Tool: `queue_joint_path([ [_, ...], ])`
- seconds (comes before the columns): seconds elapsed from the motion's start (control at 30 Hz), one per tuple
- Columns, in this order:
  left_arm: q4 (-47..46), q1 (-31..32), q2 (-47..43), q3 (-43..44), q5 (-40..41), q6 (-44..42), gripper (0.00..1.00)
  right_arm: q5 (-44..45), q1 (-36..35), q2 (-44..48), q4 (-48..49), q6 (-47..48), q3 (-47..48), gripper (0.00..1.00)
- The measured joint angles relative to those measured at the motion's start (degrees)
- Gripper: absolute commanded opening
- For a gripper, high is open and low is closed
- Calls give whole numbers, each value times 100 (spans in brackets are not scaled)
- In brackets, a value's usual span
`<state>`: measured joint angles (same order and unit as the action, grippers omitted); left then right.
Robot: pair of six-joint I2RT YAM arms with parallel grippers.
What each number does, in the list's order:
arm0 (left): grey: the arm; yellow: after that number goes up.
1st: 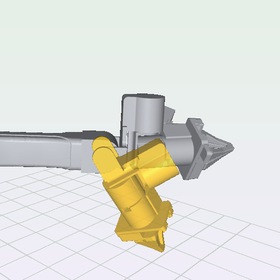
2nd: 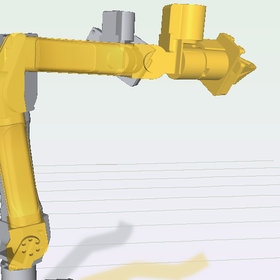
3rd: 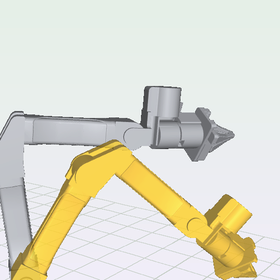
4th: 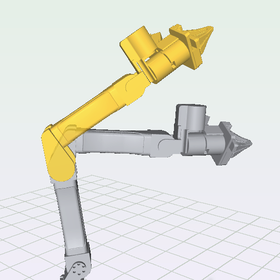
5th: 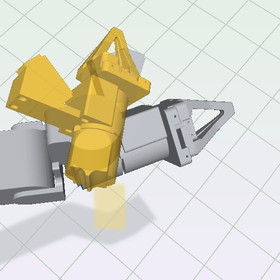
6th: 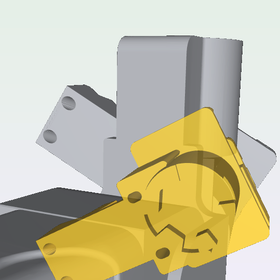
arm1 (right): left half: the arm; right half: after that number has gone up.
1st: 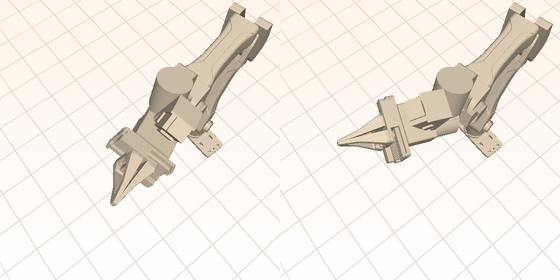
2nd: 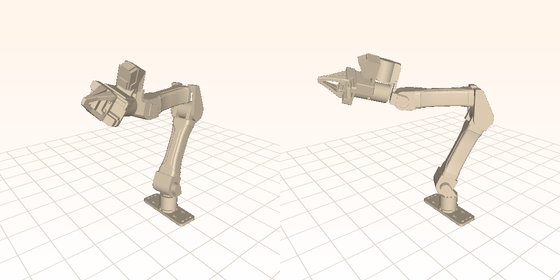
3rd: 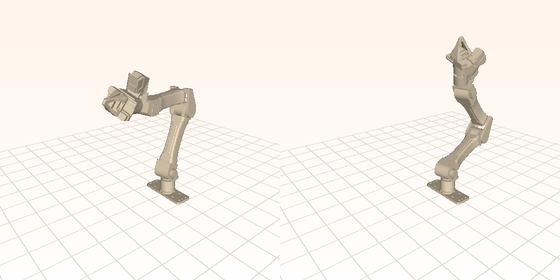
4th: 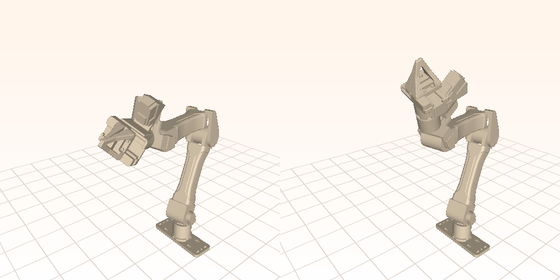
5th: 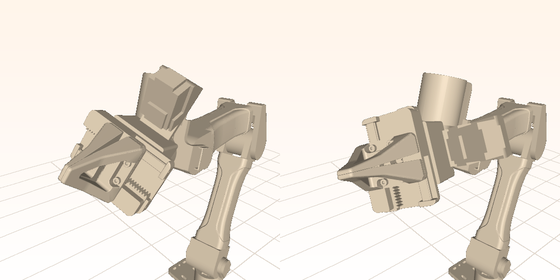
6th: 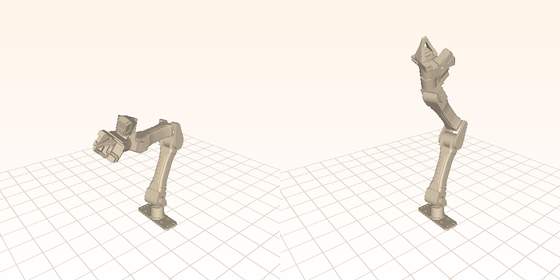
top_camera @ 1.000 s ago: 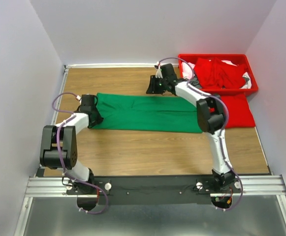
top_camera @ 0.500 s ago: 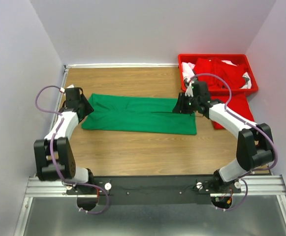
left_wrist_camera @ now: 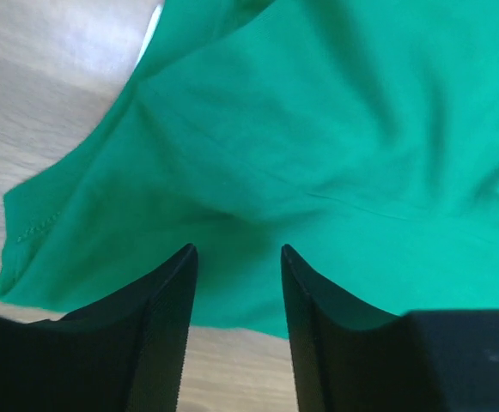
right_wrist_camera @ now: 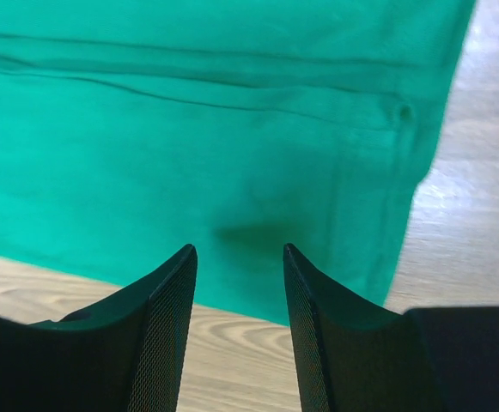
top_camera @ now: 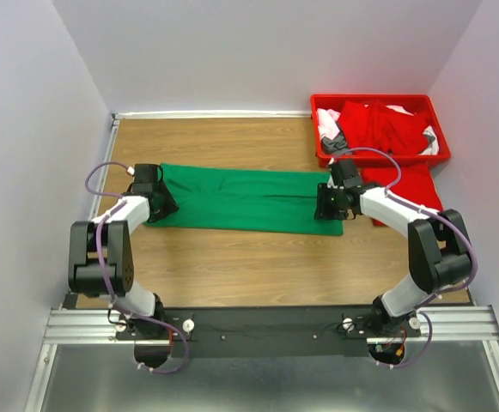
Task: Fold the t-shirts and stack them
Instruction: Fold the tshirt
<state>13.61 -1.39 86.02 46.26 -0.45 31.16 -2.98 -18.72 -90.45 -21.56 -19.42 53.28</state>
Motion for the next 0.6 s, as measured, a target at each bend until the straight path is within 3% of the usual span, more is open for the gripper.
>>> queue_joint_path([
  [0.3, -44, -153, 966, 682, 254, 4, 49, 199, 2, -328, -369, -240, -22, 53],
  [0.43, 90, -175, 1611, 1473, 387, -111, 49, -44, -90, -122, -450, -525, -273, 54],
  [0.6, 332, -210, 2448, 2594, 597, -254, 49, -431, -1279, 619, -750, -1169, -986, 56],
])
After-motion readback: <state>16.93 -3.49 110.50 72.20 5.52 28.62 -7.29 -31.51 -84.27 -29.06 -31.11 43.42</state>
